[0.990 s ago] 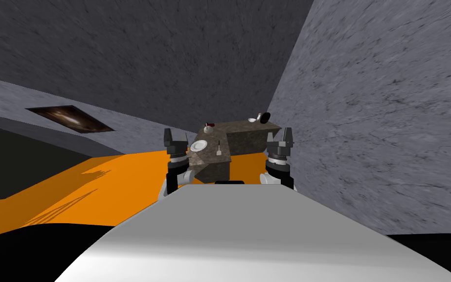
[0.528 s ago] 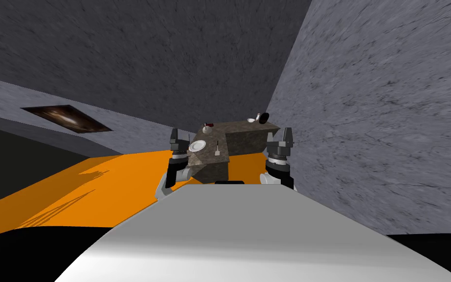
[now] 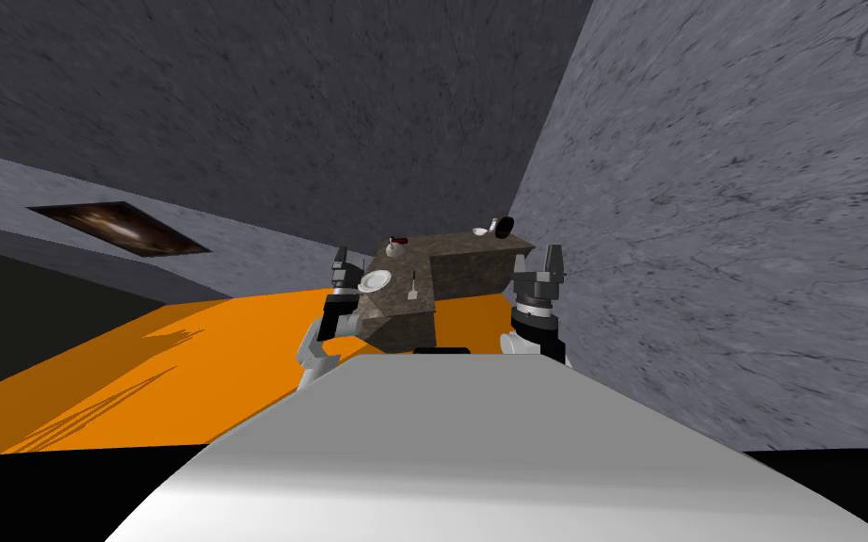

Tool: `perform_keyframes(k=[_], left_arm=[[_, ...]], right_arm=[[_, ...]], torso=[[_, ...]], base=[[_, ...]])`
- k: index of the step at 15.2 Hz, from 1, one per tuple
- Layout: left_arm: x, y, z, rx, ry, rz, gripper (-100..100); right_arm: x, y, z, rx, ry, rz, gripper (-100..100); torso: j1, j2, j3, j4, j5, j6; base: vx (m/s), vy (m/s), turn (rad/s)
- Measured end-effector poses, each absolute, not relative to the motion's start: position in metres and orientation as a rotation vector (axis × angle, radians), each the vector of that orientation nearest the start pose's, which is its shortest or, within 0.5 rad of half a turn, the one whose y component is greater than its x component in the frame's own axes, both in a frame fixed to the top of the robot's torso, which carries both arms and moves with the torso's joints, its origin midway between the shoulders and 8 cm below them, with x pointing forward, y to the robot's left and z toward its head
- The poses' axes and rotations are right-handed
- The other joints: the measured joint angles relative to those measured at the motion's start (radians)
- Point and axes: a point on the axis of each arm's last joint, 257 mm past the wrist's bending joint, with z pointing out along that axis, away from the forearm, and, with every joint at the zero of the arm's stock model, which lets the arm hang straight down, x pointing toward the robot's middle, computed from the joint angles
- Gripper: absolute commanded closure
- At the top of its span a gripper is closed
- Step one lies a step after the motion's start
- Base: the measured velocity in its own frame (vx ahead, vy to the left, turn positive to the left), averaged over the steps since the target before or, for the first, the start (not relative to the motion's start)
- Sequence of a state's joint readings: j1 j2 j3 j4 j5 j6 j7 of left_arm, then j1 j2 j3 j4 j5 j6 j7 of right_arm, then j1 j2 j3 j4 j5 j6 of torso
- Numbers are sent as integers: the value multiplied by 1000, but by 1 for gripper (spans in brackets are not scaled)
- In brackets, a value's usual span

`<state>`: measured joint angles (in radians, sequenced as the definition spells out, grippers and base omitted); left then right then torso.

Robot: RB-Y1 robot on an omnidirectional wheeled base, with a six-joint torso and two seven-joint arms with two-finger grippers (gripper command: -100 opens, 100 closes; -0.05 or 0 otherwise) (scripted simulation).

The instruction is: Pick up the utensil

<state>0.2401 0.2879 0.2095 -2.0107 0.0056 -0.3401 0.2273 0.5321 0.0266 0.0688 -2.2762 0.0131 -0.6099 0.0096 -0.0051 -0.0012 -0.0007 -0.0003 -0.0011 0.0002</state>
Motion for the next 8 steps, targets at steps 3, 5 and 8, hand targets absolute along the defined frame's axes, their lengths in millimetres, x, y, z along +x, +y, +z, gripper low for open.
perform_keyframes(k=[3,5,8], left_arm=[[452,377,-12,-763,832,-1245,-100],[463,394,-20,-816,837,-1225,-100],[477,426,-30,-899,832,-1195,-100]], right_arm=[[326,-259,33,612,544,1358,0],[326,-259,33,612,544,1358,0],[326,-259,33,612,544,1358,0]], torso=[[-1,0,0,0,0,0],[0,0,0,0,0,0],[0,0,0,0,0,0]], base=[[12,-81,-11],[10,-74,-13],[10,-83,-13]])
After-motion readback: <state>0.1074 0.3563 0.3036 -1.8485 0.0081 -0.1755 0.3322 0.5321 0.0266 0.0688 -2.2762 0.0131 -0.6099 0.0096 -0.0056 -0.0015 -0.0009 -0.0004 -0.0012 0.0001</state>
